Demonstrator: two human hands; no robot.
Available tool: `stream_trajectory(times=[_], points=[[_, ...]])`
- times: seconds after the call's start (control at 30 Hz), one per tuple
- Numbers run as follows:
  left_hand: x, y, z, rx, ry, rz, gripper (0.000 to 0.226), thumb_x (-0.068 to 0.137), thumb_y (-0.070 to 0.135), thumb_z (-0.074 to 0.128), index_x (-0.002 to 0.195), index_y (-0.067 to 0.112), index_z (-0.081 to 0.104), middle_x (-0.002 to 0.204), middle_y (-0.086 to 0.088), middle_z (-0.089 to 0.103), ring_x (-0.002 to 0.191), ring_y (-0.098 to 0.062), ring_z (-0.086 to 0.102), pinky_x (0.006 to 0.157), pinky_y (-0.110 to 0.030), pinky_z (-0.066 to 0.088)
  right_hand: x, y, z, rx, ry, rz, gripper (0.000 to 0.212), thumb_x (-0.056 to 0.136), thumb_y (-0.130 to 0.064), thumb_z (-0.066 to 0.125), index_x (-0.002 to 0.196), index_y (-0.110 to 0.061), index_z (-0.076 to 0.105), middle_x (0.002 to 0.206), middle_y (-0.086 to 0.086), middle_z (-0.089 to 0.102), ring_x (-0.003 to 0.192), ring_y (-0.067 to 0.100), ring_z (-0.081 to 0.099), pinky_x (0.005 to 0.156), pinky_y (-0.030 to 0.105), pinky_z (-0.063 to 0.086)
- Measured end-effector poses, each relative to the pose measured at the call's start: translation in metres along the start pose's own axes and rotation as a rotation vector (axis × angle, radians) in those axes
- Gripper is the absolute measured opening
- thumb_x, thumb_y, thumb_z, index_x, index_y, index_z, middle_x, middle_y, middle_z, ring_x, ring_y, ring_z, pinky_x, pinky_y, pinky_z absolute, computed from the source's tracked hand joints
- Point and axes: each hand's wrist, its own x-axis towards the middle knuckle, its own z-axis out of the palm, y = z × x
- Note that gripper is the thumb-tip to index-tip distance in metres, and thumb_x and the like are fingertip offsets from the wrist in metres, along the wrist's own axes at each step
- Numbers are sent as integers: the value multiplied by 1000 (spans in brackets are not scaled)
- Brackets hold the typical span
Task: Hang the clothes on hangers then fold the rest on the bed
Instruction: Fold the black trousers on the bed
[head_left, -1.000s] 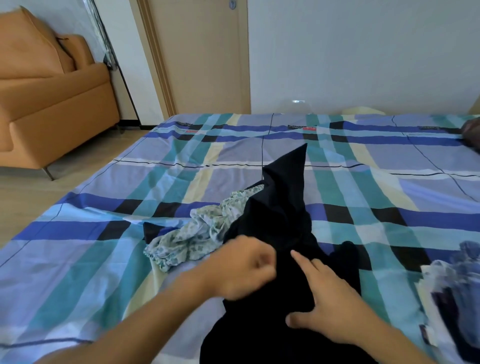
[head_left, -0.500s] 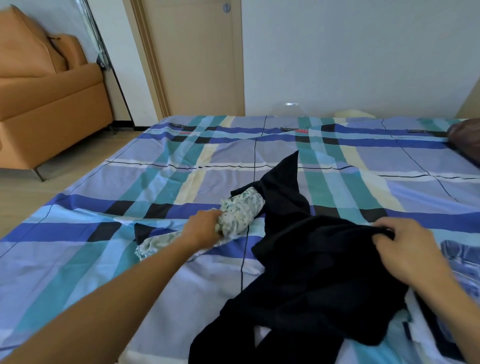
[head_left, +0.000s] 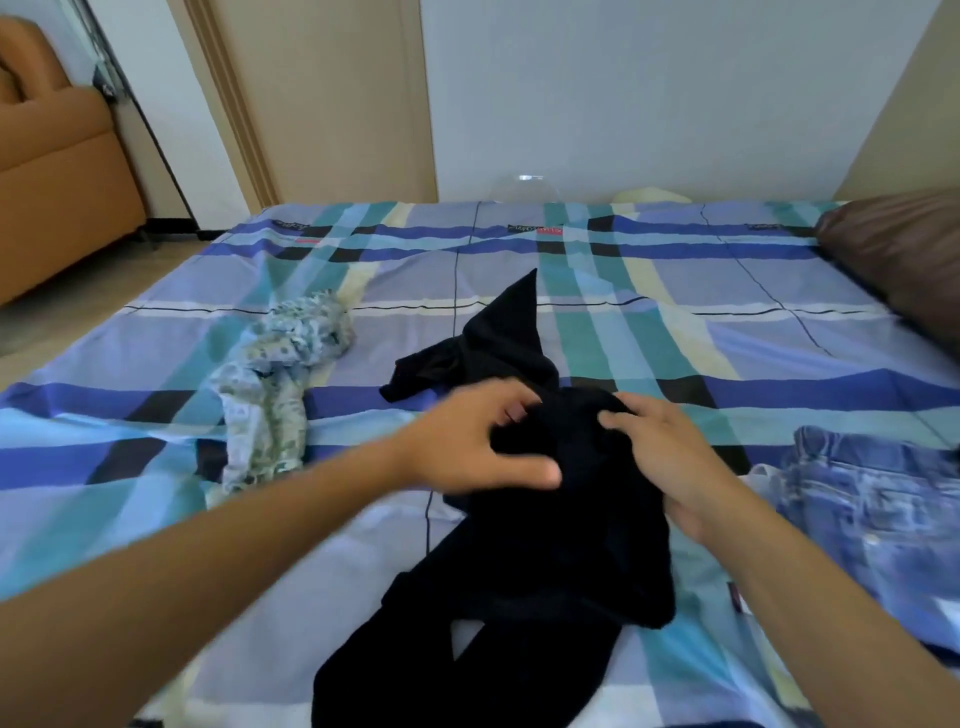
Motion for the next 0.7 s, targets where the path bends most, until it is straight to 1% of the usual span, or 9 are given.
stream_trajectory(times=[0.07,0.13,0.2,0.27,0.33,0.4,0.53,0.6,0.7], points=[[6,4,42,-3,75,78,41,83,39,78,112,16,62,104,2,65,96,-11,62,85,-24,49,-4,-3,-2,120,-13,11,31,101,-14,54,86,-24,80,87,1,79,83,15,74,74,31,55],[13,1,54,-53,209,67,37,85,34,75,113,15,59,108,0,61,100,-13,60,89,-28,47,-6,-5,-6,195,-46,26,24,101,-27,57,104,-20,79,101,8,78,95,21,74,90,39,56],[15,0,51,-78,182,59,69,78,45,78,135,24,46,130,4,48,121,-10,51,103,-25,41,-13,-10,-13,306,-116,40,38,96,-44,60,110,-12,76,106,11,77,101,26,73,95,42,55],[12,1,50,-153,16,23,92,73,44,84,148,30,32,139,11,47,129,-4,49,106,-23,42,-20,-14,-20,388,-190,31,48,84,-52,65,103,-9,77,103,11,78,95,23,75,86,37,57],[9,-3,52,-126,13,25,64,77,30,76,134,27,46,118,11,64,108,-4,63,91,-27,52,-25,-18,-24,466,-251,-6,52,71,-53,72,100,-9,74,102,11,77,89,22,75,79,33,60],[7,-8,50,-56,181,1,24,81,16,58,104,22,59,92,6,68,86,-11,66,78,-37,53,-24,-19,-27,484,-256,-47,69,56,-55,85,107,-10,70,107,10,76,92,20,75,78,31,62],[3,-4,29,-263,334,-230,13,94,6,55,90,10,66,83,-5,69,81,-19,63,82,-40,49,-18,-13,-40,145,-69,-80,116,41,-66,90,142,-35,43,127,1,66,110,23,69,96,41,54],[0,3,13,-299,333,-259,9,94,10,60,89,11,66,78,-1,66,74,-13,60,77,-33,46,-13,-7,-43,-85,35,-73,108,57,-65,87,146,-46,29,136,2,53,119,27,60,104,45,48],[-10,24,-12,-256,301,-238,8,91,12,63,92,19,67,84,2,70,78,-13,64,75,-27,49,-15,3,-30,-308,121,-133,85,83,-47,78,150,-33,28,133,4,51,115,20,57,95,36,45]])
